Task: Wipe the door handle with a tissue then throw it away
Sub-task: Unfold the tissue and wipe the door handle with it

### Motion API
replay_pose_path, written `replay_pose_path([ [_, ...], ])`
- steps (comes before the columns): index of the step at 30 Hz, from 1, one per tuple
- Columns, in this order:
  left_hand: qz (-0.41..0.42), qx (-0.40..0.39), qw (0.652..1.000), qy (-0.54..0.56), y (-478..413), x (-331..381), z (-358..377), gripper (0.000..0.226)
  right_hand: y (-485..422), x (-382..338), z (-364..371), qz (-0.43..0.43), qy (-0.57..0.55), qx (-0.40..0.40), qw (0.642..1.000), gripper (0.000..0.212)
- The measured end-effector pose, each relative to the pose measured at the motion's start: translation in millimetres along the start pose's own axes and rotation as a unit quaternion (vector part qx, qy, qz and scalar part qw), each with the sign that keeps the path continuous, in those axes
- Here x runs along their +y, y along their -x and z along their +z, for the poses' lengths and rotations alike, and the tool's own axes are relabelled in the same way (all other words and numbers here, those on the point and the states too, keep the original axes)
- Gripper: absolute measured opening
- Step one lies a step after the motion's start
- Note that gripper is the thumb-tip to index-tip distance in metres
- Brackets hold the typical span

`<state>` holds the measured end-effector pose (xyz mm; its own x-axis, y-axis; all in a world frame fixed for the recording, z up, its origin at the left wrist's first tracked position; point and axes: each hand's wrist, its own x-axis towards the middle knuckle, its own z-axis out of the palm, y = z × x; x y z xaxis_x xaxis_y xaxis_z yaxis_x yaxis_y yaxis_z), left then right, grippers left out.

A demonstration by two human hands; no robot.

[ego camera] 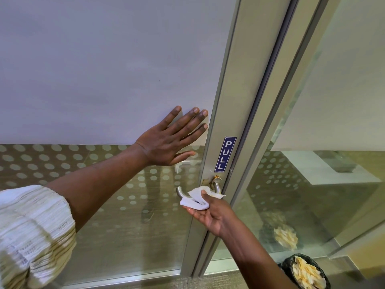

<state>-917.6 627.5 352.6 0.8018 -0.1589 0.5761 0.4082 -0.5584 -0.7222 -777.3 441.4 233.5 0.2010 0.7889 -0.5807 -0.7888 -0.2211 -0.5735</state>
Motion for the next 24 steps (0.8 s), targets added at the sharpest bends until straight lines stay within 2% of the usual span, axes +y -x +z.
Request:
replay_pose_path([
  [2,0.001,-0.002,1.0,0.003,-0.4,0.3,0.1,0.08,-1.2,-12.0,-8.2,-0.01,0.03,0.004,0.999,0.027],
  [4,0.001,-0.005,1.0,0.005,-0.2,0.2,0.2,0.08,0.3,-27.5,-13.2,-0.054,0.107,0.045,0.992,0.022],
  [6,0.001,-0.006,1.0,0.004,0.1,0.4,0.0,0.08,4.7,-41.9,-12.5,-0.097,0.213,0.08,0.969,0.012],
  [8,0.001,-0.003,1.0,-0.001,0.4,0.6,0.3,0.08,5.3,-51.9,-3.8,-0.117,0.312,0.104,0.937,0.012],
  [9,0.001,-0.001,1.0,-0.003,0.1,0.5,0.7,0.08,3.2,-55.1,1.6,-0.128,0.403,0.12,0.898,0.01],
  [10,0.002,0.0,1.0,-0.004,-0.1,0.4,1.0,0.08,1.2,-55.8,6.5,-0.134,0.51,0.134,0.839,0.009],
  [11,0.002,0.001,1.0,-0.004,-0.3,0.4,1.1,0.08,-1.6,-55.7,10.4,-0.144,0.614,0.145,0.763,0.013],
  [13,0.002,0.003,1.0,-0.006,-0.8,0.4,1.1,0.08,-9.3,-52.8,11.4,-0.17,0.727,0.182,0.639,0.021],
  [14,0.001,0.005,1.0,-0.007,-0.7,0.5,1.2,0.08,-13.8,-48.8,6.5,-0.195,0.745,0.193,0.608,0.025],
  [15,0.001,0.008,1.0,-0.008,-0.7,0.6,1.2,0.081,-17.7,-45.2,3.5,-0.198,0.757,0.211,0.585,0.029],
  [16,0.0,0.01,1.0,-0.009,-0.5,0.7,1.2,0.081,-20.5,-41.7,1.5,-0.213,0.745,0.234,0.587,0.032],
  [18,0.001,0.011,1.0,-0.013,-0.3,0.9,1.5,0.082,-18.1,-39.8,2.0,-0.235,0.753,0.245,0.563,0.035],
  [20,0.004,0.009,1.0,-0.011,-0.5,1.4,1.5,0.082,-7.0,-44.2,-1.1,-0.289,0.785,0.225,0.5,0.034],
  [22,0.004,0.007,1.0,-0.01,-0.7,1.9,1.2,0.082,11.3,-48.1,-8.0,-0.324,0.811,0.182,0.452,0.031],
  [23,0.003,0.006,1.0,-0.01,-0.8,1.9,1.4,0.081,22.0,-50.3,-11.9,-0.332,0.817,0.166,0.441,0.037],
  [24,0.003,0.005,1.0,-0.01,-0.6,1.4,1.8,0.082,31.8,-52.3,-15.3,-0.336,0.814,0.157,0.447,0.046],
])
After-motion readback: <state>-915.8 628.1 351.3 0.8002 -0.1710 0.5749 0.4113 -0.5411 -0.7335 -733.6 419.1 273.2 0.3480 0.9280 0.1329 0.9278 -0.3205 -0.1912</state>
